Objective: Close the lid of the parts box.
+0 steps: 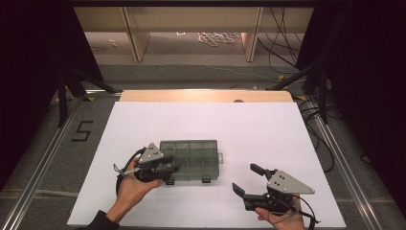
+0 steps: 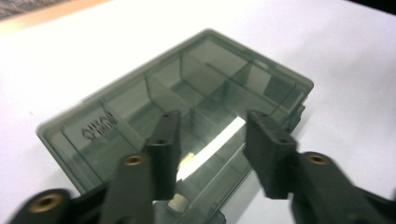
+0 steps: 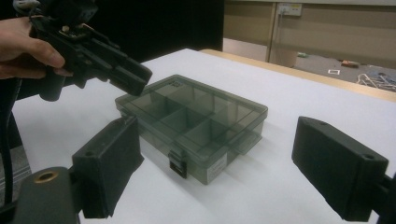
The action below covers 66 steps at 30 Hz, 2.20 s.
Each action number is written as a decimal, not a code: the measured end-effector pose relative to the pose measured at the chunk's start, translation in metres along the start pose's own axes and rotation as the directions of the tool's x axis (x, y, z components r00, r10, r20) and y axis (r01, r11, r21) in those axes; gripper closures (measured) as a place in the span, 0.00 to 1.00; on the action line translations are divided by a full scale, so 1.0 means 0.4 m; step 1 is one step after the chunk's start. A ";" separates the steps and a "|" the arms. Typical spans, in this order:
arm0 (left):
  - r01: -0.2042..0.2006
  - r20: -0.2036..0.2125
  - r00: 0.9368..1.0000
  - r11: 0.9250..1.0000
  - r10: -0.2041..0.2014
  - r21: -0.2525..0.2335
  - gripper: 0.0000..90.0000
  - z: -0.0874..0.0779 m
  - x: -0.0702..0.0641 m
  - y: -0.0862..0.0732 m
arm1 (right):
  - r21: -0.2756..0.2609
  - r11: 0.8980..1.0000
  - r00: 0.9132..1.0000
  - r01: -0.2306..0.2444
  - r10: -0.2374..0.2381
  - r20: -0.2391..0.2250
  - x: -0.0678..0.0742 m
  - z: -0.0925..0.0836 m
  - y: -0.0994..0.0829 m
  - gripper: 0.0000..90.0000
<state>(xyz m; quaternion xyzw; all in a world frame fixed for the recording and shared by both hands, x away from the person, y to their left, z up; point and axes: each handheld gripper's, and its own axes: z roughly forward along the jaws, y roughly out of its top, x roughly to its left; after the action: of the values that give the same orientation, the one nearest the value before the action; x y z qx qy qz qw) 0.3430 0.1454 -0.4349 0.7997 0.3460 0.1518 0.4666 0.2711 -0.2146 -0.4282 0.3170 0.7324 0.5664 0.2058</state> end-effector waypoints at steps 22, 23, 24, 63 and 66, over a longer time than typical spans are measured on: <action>0.029 -0.005 1.000 0.987 -0.031 -0.158 0.34 -0.110 0.008 -0.027 | 0.015 1.000 1.000 0.001 -0.001 0.001 0.000 -0.007 -0.002 0.18; 0.033 0.004 0.999 0.985 -0.033 -0.170 0.34 -0.111 0.007 -0.031 | 0.014 1.000 1.000 0.005 -0.005 0.007 -0.001 -0.009 -0.002 0.18; 0.029 -0.001 1.000 0.985 -0.029 -0.167 0.34 -0.115 0.004 -0.034 | 0.016 1.000 1.000 0.006 -0.006 0.004 -0.001 -0.010 -0.003 0.18; -0.033 0.012 0.999 0.971 0.037 -0.237 0.26 -0.174 -0.042 -0.099 | -0.003 1.000 1.000 0.016 -0.016 0.008 0.006 -0.054 -0.020 0.18; -0.029 0.021 0.999 0.970 0.035 -0.240 0.26 -0.170 -0.043 -0.100 | -0.003 1.000 1.000 0.019 -0.019 0.008 0.005 -0.054 -0.020 0.18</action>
<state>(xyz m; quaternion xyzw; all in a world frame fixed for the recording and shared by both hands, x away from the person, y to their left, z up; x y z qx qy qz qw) 0.2757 0.1900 -0.4320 0.7448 0.3063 0.1898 0.5617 0.2535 -0.2296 -0.4297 0.3121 0.7337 0.5641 0.2145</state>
